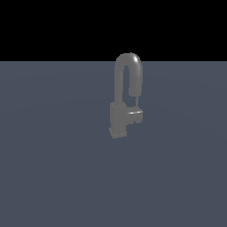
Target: Turn on the faucet by rotating a designated handle.
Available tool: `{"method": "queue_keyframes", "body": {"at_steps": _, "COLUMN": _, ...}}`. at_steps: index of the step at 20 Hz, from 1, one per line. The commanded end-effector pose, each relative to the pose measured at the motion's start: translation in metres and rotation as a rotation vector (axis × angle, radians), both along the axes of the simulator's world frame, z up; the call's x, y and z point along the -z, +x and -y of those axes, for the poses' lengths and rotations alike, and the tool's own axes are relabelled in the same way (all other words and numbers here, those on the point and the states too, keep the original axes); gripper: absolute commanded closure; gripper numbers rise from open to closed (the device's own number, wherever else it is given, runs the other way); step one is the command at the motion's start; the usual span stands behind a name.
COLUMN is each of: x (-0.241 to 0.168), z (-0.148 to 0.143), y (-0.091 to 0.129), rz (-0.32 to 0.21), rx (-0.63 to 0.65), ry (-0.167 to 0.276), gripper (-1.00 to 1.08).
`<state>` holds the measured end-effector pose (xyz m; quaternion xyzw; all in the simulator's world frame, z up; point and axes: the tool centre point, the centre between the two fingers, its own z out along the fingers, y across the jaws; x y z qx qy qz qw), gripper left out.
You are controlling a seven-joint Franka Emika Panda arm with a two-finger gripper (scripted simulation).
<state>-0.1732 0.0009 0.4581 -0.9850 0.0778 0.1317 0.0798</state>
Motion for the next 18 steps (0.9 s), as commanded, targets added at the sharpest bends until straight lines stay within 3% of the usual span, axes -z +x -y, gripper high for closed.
{"method": "queue_keyframes", "body": {"at_steps": 1, "x": 0.004, "z": 0.002, "y": 0.014, "rz": -0.036, "rx": 0.030, "ry": 0.027, "gripper": 1.08}}
{"method": "queue_keyframes", "body": {"at_steps": 18, "x": 0.050, "z": 0.023, "y": 0.102, "rz": -0.287, "rx": 0.234, "ry": 0.216, "gripper": 1.08}}
